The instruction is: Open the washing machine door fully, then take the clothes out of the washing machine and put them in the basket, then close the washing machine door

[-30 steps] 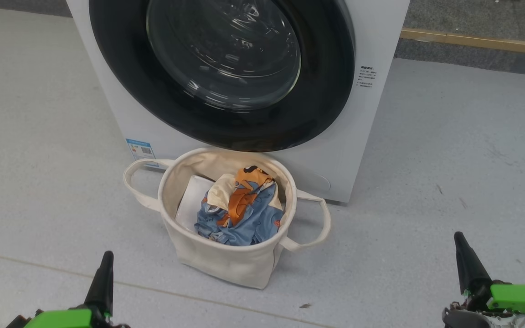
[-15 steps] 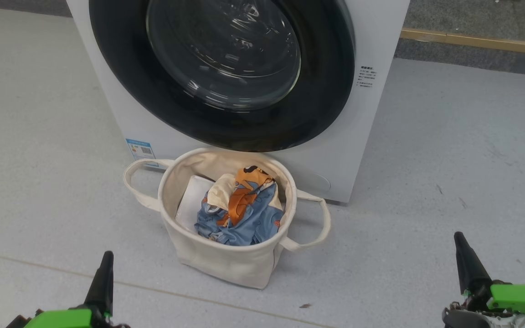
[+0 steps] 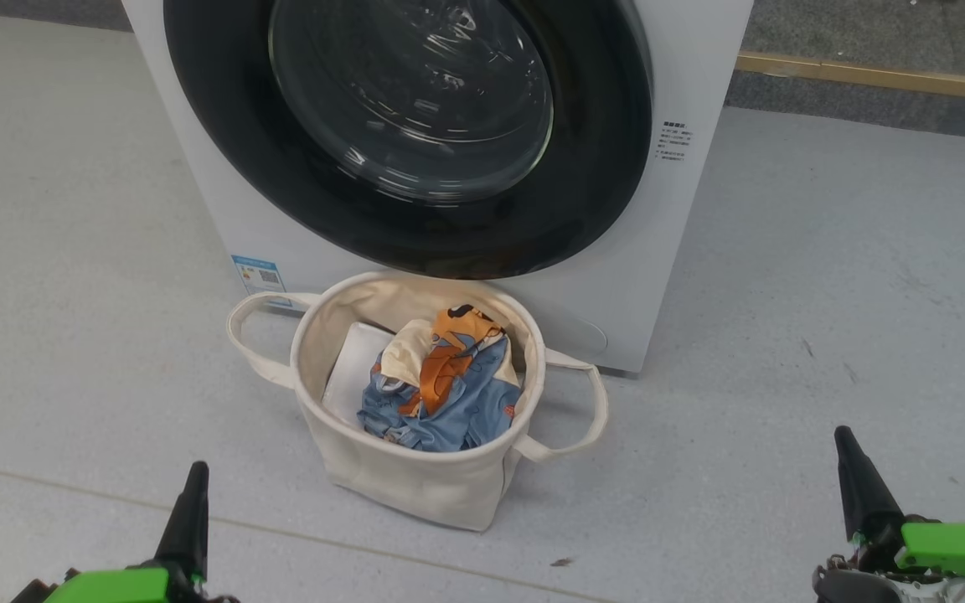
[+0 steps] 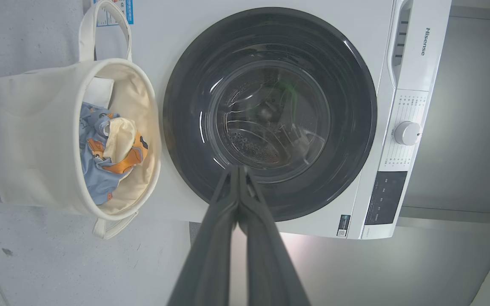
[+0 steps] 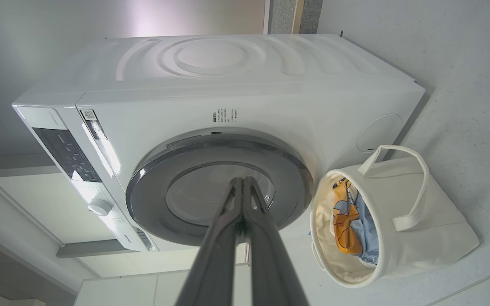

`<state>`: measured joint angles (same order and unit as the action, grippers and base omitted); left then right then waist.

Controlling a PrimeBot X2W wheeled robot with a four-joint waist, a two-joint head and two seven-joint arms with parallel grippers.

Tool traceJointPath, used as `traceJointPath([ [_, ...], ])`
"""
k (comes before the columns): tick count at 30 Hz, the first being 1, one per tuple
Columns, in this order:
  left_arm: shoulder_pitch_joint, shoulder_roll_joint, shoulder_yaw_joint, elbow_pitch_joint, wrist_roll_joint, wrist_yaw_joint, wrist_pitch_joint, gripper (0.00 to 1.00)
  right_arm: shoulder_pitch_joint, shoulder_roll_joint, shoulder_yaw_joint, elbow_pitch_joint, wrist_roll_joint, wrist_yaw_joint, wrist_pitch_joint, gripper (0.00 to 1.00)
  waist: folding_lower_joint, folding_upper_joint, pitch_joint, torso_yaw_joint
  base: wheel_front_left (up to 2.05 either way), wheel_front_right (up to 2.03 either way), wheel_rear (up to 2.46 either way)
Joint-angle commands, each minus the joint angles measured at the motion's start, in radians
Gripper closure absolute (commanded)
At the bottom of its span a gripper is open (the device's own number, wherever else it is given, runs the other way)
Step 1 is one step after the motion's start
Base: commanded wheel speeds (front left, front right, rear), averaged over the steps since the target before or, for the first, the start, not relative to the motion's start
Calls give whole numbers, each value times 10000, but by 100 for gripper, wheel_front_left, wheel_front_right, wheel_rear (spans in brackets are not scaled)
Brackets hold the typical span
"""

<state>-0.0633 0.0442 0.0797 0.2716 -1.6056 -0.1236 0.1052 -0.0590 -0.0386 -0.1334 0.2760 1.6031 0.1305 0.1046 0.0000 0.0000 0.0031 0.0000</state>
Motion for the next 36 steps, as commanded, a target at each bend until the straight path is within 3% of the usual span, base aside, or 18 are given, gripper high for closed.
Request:
traceJointPath([
  [1, -446, 60, 337, -268, -33, -71, 77, 100, -489, -116, 200, -313, 59, 2, 83, 100, 0, 0, 0, 0, 0, 0, 0],
  [36, -446, 60, 337, -268, -34, -71, 77, 100, -489, -116, 200, -313, 59, 2, 83, 100, 0, 0, 0, 0, 0, 0, 0],
])
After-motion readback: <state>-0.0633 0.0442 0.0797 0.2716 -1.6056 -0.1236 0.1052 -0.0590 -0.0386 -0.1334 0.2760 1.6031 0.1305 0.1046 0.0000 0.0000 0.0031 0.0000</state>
